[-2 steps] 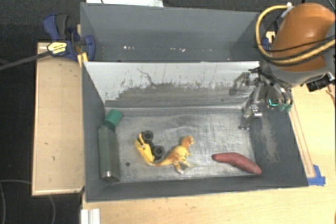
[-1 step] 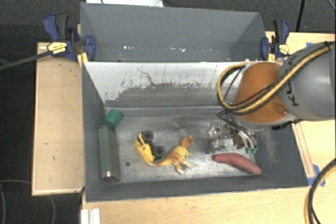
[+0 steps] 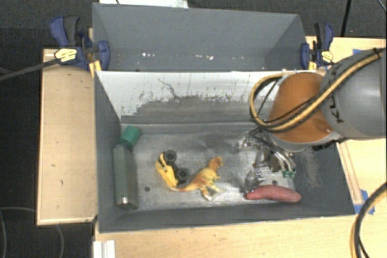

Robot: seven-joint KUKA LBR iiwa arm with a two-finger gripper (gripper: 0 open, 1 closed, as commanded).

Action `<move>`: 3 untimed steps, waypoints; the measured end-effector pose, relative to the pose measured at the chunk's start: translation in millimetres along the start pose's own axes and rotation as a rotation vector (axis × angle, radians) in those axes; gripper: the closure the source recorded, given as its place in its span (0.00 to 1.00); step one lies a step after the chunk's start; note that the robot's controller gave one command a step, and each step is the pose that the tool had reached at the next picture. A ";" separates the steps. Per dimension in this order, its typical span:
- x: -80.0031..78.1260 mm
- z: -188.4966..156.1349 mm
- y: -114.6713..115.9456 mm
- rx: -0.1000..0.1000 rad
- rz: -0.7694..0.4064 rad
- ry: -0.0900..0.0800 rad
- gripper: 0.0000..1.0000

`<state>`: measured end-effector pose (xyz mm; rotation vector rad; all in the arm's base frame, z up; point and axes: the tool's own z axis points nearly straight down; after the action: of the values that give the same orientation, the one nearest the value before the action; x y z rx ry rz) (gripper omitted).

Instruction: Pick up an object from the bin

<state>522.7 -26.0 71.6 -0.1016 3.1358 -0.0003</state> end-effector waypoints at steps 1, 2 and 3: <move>0.0 0.0 0.0 0.000 -0.001 0.000 0.00; 0.8 -0.6 44.0 0.002 0.032 -0.002 0.00; 0.1 -26.3 80.3 -0.002 -0.119 -0.006 1.00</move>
Offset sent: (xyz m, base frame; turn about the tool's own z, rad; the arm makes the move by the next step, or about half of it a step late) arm -0.0076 0.0644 -0.0016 0.0316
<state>517.3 54.2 97.8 -0.2870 3.1186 0.0029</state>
